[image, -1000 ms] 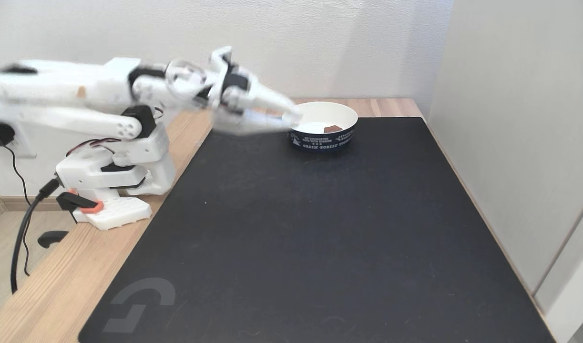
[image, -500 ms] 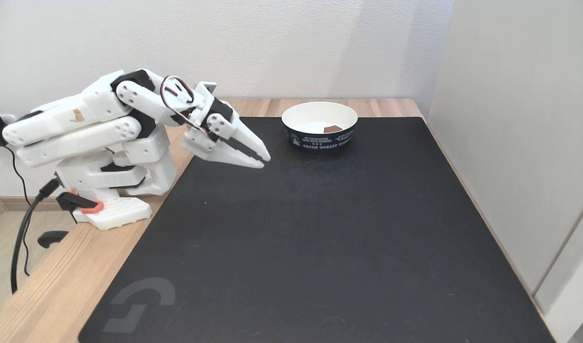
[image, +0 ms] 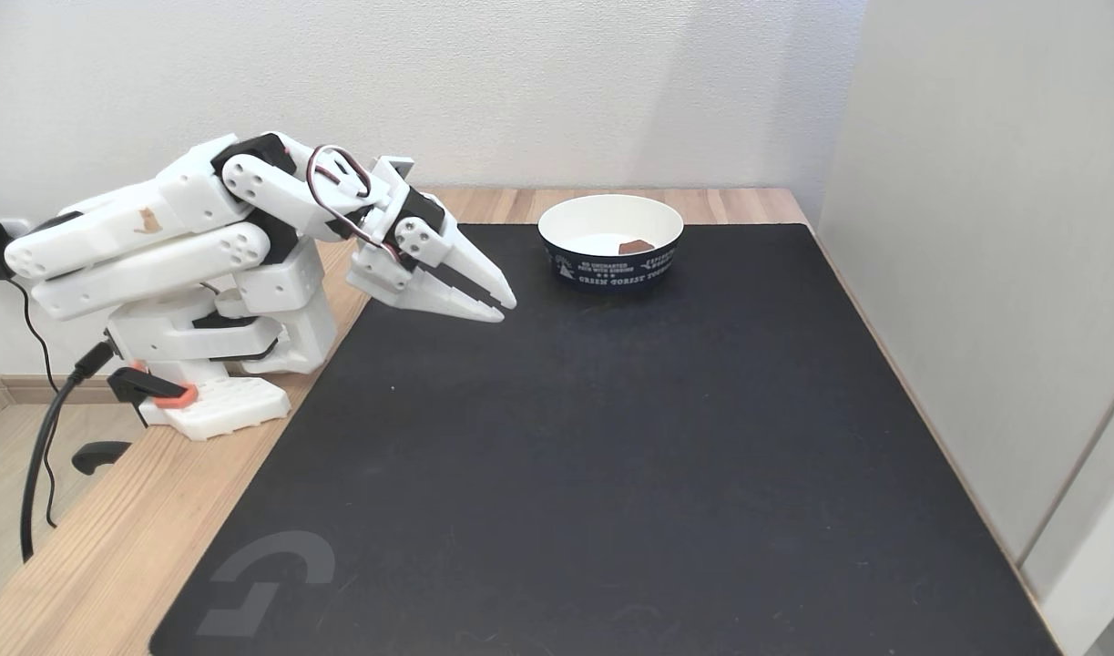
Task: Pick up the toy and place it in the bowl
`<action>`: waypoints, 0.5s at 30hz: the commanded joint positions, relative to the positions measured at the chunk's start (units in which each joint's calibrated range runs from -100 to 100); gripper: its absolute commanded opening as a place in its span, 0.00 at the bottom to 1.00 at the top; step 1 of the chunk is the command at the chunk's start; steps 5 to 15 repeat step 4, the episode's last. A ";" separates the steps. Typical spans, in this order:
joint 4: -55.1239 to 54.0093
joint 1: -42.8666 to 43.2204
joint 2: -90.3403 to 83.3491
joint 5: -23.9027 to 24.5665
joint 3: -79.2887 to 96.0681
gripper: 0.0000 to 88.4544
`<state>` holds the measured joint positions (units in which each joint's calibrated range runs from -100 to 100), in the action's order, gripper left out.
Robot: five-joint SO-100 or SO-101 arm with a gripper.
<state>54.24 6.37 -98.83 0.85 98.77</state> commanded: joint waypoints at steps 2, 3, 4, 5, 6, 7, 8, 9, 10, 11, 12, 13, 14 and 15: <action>0.20 -0.05 -0.58 0.04 0.42 0.03; 0.20 -0.05 -0.58 0.04 0.42 0.03; 0.20 -0.05 -0.58 0.04 0.42 0.03; 0.20 -0.05 -0.58 0.04 0.42 0.03; 0.20 -0.05 -0.58 0.04 0.42 0.03; 0.20 -0.05 -0.58 0.04 0.42 0.03; 0.20 -0.05 -0.58 0.04 0.42 0.03; 0.20 -0.05 -0.58 0.04 0.42 0.03; 0.20 -0.05 -0.58 0.04 0.42 0.03; 0.20 -0.05 -0.58 0.04 0.42 0.03; 0.20 -0.05 -0.58 0.04 0.42 0.03; 0.20 -0.05 -0.58 0.04 0.42 0.03; 0.20 -0.05 -0.58 0.04 0.42 0.03; 0.20 -0.05 -0.58 0.04 0.42 0.03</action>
